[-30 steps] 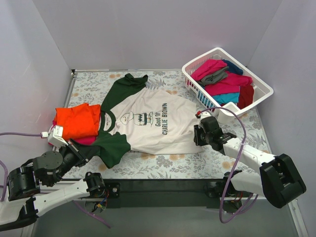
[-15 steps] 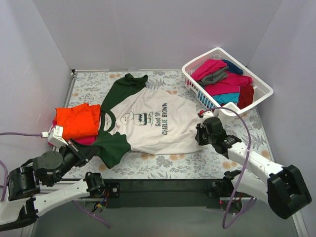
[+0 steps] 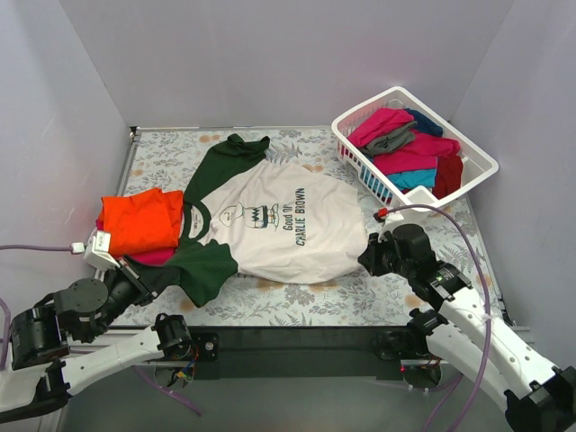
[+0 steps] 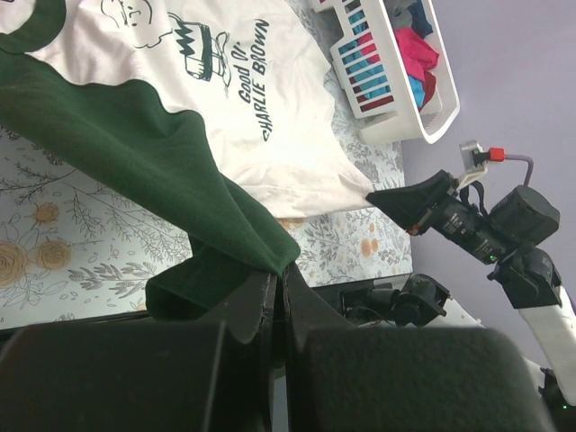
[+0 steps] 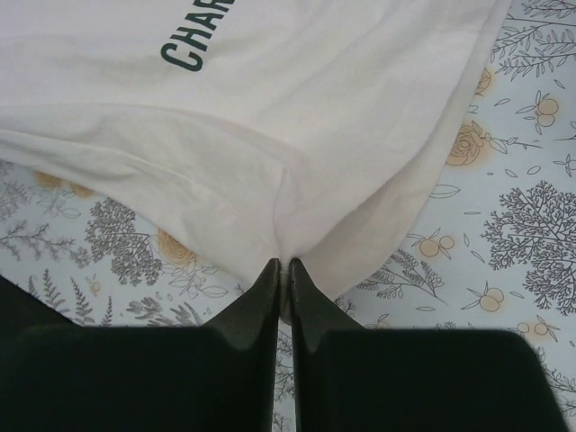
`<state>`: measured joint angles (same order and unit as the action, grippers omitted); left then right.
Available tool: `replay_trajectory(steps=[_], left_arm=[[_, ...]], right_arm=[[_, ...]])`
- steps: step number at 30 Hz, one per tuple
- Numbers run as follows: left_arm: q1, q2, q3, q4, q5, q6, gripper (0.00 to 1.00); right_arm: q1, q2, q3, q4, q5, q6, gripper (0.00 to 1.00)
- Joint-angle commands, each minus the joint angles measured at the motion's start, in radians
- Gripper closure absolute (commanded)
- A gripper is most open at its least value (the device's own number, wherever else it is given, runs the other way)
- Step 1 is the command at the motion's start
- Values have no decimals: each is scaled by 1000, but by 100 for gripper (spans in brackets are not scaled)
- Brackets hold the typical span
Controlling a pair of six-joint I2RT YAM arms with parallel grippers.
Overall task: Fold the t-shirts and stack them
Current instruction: Flatten the tshirt out
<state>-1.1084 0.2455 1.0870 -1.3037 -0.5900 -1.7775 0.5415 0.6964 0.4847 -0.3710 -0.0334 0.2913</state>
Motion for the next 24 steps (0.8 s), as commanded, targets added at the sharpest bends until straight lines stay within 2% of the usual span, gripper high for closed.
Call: replay_trajectory(steps=[1,12,17,24], left_arm=[[5,-11,10,-16,5,4,100],[5,-23,14,-28,15,-2,100],[5,-57,21,-39,15,-17,100],[7,-60,4,-29,12,-20,100]], right_arm=[[11,-63,77,-103,-60,35,99],[11,-184,147,-298,-131,91,99],[11,-271,227,-431,-50,111,99],[11,-310,269,-493,13,117,99]])
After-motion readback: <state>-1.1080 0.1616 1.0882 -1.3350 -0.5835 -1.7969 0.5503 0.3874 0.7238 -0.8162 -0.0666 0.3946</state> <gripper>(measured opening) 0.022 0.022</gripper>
